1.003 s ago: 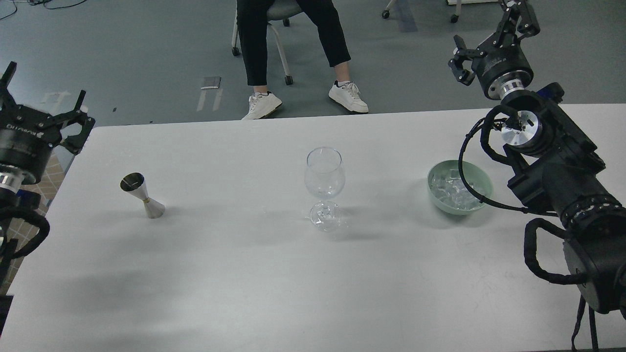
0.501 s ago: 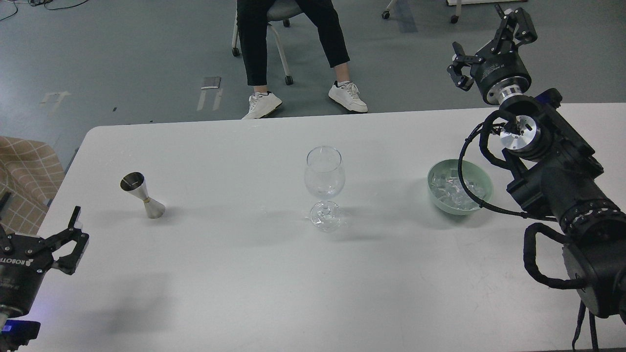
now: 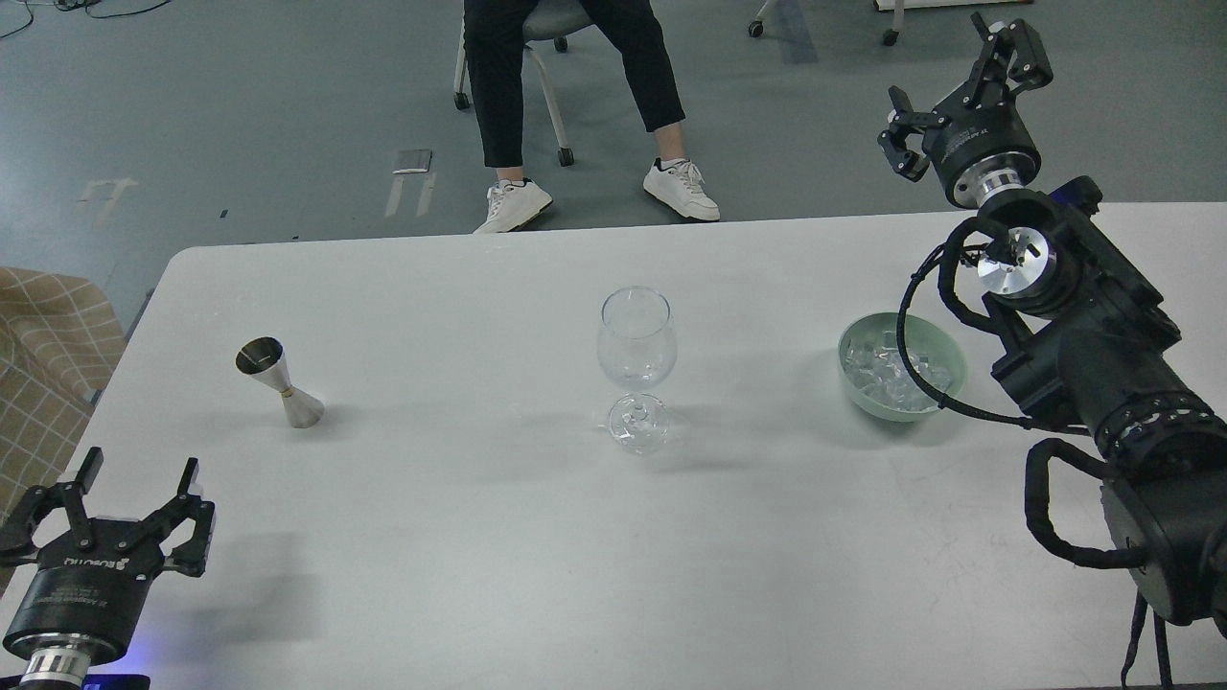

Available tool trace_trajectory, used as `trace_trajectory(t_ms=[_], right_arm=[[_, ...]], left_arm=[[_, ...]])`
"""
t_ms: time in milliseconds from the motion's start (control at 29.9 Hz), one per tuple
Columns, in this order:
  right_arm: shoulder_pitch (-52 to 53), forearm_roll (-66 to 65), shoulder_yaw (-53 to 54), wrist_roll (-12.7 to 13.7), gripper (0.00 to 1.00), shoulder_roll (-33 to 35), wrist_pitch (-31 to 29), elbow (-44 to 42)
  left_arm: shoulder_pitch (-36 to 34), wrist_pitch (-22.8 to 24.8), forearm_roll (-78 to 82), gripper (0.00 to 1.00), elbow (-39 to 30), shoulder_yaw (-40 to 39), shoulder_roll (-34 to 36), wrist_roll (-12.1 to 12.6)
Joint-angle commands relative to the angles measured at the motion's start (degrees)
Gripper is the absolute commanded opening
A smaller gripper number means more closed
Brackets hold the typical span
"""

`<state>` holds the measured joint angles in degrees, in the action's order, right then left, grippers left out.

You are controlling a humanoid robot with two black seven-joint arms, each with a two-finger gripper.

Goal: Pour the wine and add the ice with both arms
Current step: 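Move the open left gripper onto the silver jigger and close it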

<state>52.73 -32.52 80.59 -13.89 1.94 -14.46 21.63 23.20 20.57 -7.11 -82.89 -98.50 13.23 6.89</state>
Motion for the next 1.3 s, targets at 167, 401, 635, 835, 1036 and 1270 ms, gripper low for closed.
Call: trace_trajectory(t_ms=[167, 401, 635, 835, 1036, 1270], right_arm=[[-0.4, -0.2, 0.0, 0.0, 1.00, 0.3, 4.1, -0.2], [0.3, -0.1, 0.0, 0.0, 1.00, 0.4, 6.8, -0.2], [-0.2, -0.1, 0.0, 0.0, 1.00, 0.5, 7.1, -0.2], [-0.3, -0.1, 0.0, 0.0, 1.00, 1.0, 7.2, -0.3], [-0.3, -0.2, -0.1, 0.0, 1.00, 1.0, 7.1, -0.3], [-0.4, -0.2, -0.1, 0.0, 1.00, 1.2, 7.0, -0.3]], left_arm=[[-6.3, -5.2, 2.9, 0.59, 4.2, 3.9, -1.5, -0.5], [-11.8, -5.3, 3.0, 0.65, 9.8, 4.1, -2.7, -0.1], [-14.8, -4.9, 3.0, 0.62, 10.9, 6.3, -3.6, -0.5], [-18.3, -4.9, 3.0, 0.57, 14.6, 6.7, -5.7, -0.6], [-21.5, -4.9, 2.9, 0.58, 19.2, 6.7, -6.0, -0.7], [-25.7, -4.9, 2.8, 0.57, 22.7, 6.7, -5.7, -0.3]])
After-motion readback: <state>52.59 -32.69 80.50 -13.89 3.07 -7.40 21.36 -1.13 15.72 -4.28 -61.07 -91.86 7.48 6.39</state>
